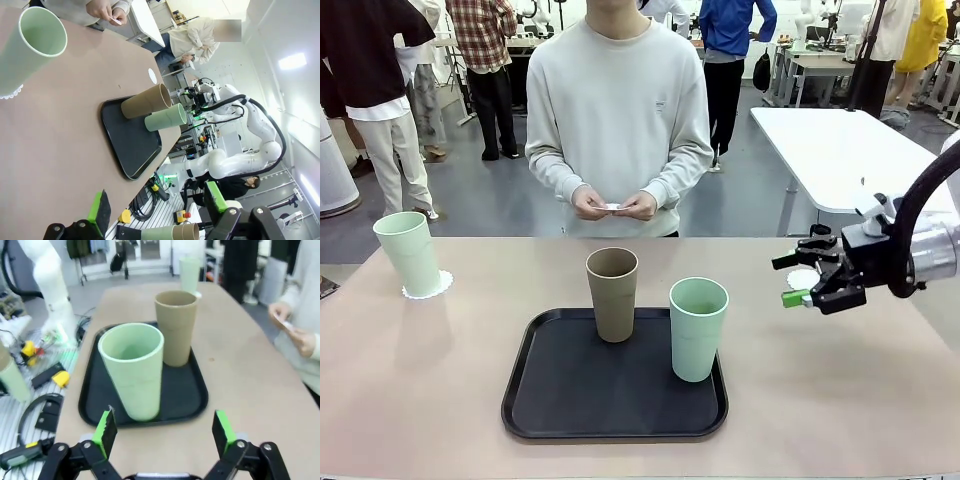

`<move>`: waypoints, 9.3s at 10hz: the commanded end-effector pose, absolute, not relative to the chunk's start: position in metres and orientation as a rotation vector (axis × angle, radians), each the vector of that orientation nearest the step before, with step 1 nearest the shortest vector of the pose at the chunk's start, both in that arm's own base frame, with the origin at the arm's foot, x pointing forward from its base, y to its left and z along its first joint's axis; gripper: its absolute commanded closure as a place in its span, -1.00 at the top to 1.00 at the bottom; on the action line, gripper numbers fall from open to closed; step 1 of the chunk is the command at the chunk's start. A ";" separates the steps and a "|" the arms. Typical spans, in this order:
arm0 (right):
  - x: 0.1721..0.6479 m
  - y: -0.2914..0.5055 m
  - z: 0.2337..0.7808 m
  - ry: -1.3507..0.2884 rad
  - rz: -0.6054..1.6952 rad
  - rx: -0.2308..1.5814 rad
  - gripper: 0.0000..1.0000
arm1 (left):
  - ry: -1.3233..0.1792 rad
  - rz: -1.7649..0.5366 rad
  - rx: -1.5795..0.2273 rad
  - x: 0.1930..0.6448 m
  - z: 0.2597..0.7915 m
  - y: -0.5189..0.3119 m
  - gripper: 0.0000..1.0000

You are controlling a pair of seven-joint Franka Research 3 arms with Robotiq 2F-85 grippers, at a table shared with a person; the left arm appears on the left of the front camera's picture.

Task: Place coasters on the table and set cups on them.
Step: Take one Reusable plastic cup from the Flat Tray and place it on a coaster set by the human.

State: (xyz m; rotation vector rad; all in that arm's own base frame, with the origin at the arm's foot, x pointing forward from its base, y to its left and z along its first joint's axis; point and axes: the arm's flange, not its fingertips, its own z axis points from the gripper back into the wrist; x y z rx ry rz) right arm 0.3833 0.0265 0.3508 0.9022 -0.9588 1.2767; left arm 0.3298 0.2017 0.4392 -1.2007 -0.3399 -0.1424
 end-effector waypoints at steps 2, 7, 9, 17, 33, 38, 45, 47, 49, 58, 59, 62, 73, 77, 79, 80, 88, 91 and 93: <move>0.360 0.030 0.308 -1.028 1.340 1.061 1.00 | -0.348 -0.137 -1.207 0.330 0.441 0.202 1.00; 0.371 0.031 0.297 -0.994 1.342 1.064 1.00 | -0.348 -0.137 -1.207 0.330 0.441 0.202 1.00; 0.371 0.031 0.297 -0.994 1.342 1.064 1.00 | -0.348 -0.137 -1.207 0.330 0.441 0.202 1.00; 0.373 0.034 0.284 -0.935 1.497 1.180 1.00 | -0.348 -0.137 -1.207 0.330 0.441 0.202 1.00; 0.383 0.067 0.250 -0.987 1.411 1.230 1.00 | -0.348 -0.137 -1.207 0.330 0.441 0.202 1.00; 0.382 0.076 0.247 -0.925 1.297 1.174 1.00 | -0.348 -0.137 -1.207 0.330 0.441 0.202 1.00; 0.382 0.098 0.254 -0.953 1.322 1.181 1.00 | -0.348 -0.137 -1.207 0.330 0.441 0.202 1.00; 0.385 0.107 0.257 -0.961 1.341 1.178 1.00 | -0.348 -0.137 -1.207 0.330 0.441 0.202 1.00; 0.393 0.113 0.253 -0.953 1.343 1.191 1.00 | -0.348 -0.137 -1.207 0.330 0.441 0.202 1.00; 0.404 0.158 0.241 -0.917 1.376 1.257 1.00 | -0.348 -0.137 -1.207 0.330 0.441 0.202 1.00; 0.406 0.162 0.239 -0.915 1.373 1.262 1.00 | -0.348 -0.137 -1.207 0.330 0.441 0.202 1.00; 0.407 0.174 0.237 -0.893 1.373 1.284 1.00 | -0.348 -0.137 -1.207 0.330 0.441 0.202 1.00; 0.395 0.177 0.265 -0.891 1.340 1.345 -0.50 | -0.348 -0.137 -1.207 0.330 0.441 0.202 1.00; 0.390 0.158 0.393 -0.933 1.286 1.224 -0.50 | -0.348 -0.137 -1.207 0.330 0.441 0.202 1.00; 0.392 0.158 0.432 -0.929 1.264 1.219 -0.50 | -0.348 -0.137 -1.207 0.330 0.441 0.202 1.00; 0.391 0.157 0.442 -0.939 1.261 1.221 -0.50 | -0.348 -0.137 -1.207 0.330 0.441 0.202 1.00; 0.419 0.052 0.463 -1.052 1.172 0.969 0.69 | -0.348 -0.137 -1.207 0.330 0.441 0.202 1.00; 0.433 -0.043 0.482 -1.136 1.011 0.860 0.69 | -0.348 -0.137 -1.207 0.330 0.441 0.202 1.00; 0.438 -0.075 0.478 -1.176 0.935 0.859 0.69 | -0.348 -0.137 -1.207 0.330 0.441 0.202 1.00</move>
